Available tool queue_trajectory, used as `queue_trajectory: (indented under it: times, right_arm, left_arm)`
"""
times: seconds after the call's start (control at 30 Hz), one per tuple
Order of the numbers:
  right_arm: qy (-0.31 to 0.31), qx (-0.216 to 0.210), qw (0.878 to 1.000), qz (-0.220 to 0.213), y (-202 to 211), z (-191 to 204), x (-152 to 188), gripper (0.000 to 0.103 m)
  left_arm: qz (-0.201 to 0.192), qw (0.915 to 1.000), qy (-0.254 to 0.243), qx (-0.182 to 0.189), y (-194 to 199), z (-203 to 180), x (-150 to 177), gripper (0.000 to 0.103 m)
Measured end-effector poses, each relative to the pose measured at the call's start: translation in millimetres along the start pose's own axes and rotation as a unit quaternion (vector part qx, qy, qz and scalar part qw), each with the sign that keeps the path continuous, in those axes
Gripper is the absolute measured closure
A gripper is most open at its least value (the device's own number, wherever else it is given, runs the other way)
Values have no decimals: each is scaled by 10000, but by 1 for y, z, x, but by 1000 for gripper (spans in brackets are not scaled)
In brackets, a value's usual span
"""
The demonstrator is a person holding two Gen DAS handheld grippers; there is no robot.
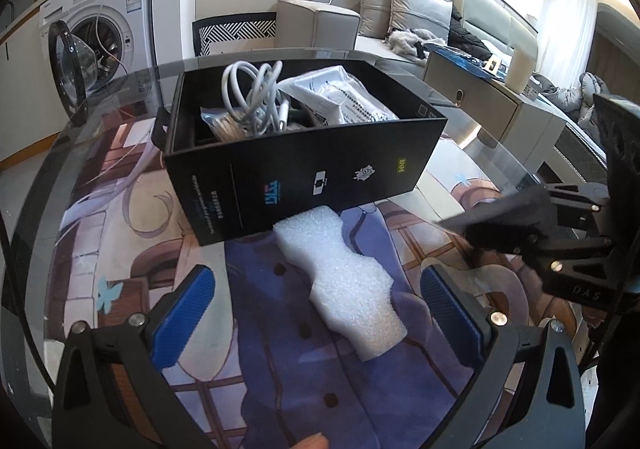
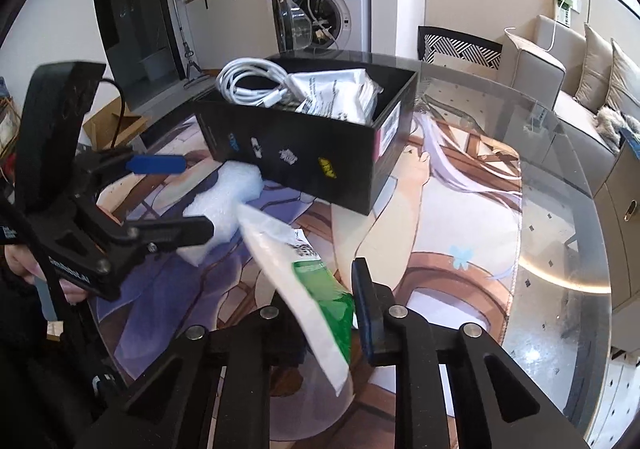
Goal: Organize soft objects
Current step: 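Grasp the green medicine packet with the right tool while the left tool grasps the white foam, then lift and carry the foam and green packet over the black box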
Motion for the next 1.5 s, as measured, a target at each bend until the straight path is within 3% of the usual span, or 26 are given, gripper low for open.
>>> queue_trajectory:
  times: [0.2,0.27,0.3,0.4,0.47,0.93,1.5]
  right_arm:
    - [-28,5,10000,-45,0,-3,-1,85]
    - [-33,2,10000,-47,0,-3,-1,85]
    - [-31,1,10000,-45,0,-2,-1,85]
    - [-29,6,10000,-62,0,-2,-1,85]
    - [-26,6,10000,-80,0,-2,-2,85]
    - [-53,79,9992,-377,11,1,-15,85]
    - [-756,439,9922,-890,25,0,-73,85]
  left_arm:
    - [203,9998,-1,25,-9,-3,6,4]
    - [266,9996,-49,52,-11,-5,8,16]
    - [261,9996,-104,23,-12,-6,9,17]
    - [199,9994,-275,13,-10,-10,9,41]
    - [177,9993,-298,107,-9,-11,8,63]
    - [-415,9985,-281,212,33,-1,-10,63]
    - [-1005,9949,-31,-29,62,30,-48,63]
Point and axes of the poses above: each gripper's, at about its wrist camera, not at the fingertips, and y roughly against the way its jaws point, z to its left, x to its underside, the point moved 6 cm from there along -y, roughly the way its jaws point, and after that the axes turned 10 degrees about -z, right-handed, at the moved point
